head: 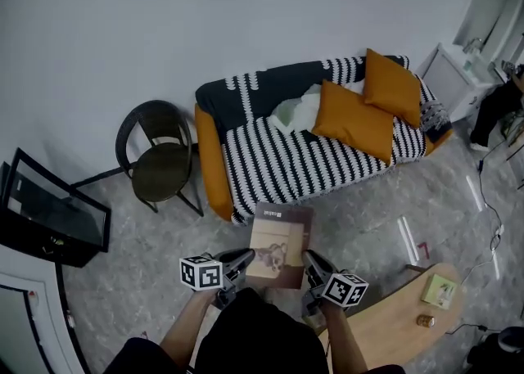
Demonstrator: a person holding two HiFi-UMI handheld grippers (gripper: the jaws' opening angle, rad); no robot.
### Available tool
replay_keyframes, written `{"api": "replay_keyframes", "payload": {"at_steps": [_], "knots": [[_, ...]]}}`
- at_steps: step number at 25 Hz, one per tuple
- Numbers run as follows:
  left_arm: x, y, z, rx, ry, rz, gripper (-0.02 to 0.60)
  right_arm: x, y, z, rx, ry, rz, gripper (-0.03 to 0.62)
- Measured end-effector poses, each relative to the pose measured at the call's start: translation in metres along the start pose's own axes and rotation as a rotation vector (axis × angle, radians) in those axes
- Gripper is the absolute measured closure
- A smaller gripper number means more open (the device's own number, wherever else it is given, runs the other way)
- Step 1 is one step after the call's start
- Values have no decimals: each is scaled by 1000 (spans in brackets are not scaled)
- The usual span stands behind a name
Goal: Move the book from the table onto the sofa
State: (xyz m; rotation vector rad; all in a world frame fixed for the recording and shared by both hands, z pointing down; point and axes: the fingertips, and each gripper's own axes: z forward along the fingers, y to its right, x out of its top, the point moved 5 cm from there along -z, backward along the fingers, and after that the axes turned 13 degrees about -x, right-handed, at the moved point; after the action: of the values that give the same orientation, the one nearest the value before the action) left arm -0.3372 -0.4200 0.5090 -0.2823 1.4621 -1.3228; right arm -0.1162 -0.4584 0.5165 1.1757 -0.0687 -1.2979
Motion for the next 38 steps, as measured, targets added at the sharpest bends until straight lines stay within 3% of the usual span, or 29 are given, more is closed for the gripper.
{"api": "replay_keyframes", "payload": {"at_steps": [9, 23, 32, 38], "knots": [[74, -58, 19, -5, -2, -8, 534, 42, -2, 84, -8, -30, 9, 514], [213, -170, 33, -40, -34, -86, 534, 119, -33, 241, -72, -68, 27, 513], [272, -229, 40, -48, -29, -130, 534, 152, -38, 323, -93, -117, 20, 513], [301, -269, 69, -40, -29, -151, 534, 177, -15, 373, -94, -142, 27, 513]]}}
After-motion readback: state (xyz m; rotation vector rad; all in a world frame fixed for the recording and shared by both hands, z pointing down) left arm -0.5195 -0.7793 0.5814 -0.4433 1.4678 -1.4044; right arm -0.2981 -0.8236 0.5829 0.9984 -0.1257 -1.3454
